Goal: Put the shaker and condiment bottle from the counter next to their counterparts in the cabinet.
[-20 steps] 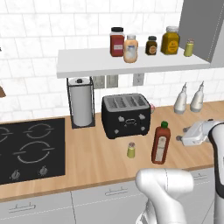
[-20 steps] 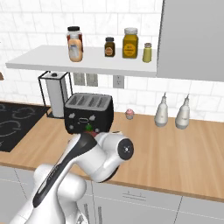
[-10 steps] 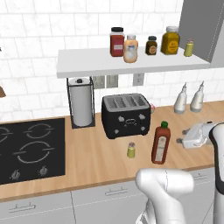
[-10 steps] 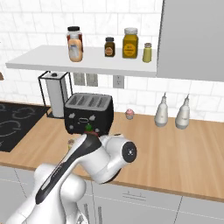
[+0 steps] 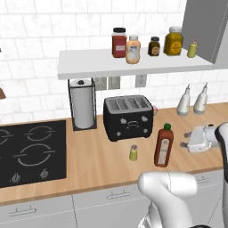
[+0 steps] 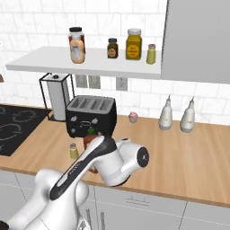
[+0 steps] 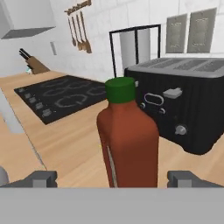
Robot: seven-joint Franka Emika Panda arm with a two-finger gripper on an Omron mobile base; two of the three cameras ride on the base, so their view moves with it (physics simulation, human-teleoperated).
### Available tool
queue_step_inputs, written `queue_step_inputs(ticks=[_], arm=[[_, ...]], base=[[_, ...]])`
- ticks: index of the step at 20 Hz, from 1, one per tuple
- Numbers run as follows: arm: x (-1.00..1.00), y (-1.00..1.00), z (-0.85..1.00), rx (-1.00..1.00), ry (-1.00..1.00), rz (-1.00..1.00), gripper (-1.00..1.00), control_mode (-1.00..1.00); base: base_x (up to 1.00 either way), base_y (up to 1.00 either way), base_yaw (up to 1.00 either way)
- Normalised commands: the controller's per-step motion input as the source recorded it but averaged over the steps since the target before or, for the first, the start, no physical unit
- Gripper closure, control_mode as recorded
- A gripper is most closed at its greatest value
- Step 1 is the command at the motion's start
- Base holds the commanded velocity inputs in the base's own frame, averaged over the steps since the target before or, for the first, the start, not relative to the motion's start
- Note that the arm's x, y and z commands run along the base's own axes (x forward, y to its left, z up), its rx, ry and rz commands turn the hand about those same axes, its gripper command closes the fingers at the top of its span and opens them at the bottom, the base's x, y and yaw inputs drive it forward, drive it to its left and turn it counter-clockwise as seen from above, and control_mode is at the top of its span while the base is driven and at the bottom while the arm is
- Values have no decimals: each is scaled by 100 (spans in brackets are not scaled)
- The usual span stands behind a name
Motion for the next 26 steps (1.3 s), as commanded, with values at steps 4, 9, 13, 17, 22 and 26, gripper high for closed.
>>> queue_step_inputs(ticks=[4, 9, 13, 17, 22, 26], arm=[[28, 0, 0, 0, 0, 12, -100, -100], [3, 0, -1, 0, 0, 7, -100, -100], [0, 0, -9, 0, 0, 11, -100, -100], [9, 0, -9, 0, 0, 10, -100, -100], [2, 0, -1, 0, -1, 7, -100, -100], [6, 0, -1, 0, -1, 2, -100, -100]], base=[[0, 0, 0], [0, 0, 0], [0, 0, 0], [0, 0, 0], [0, 0, 0], [0, 0, 0]])
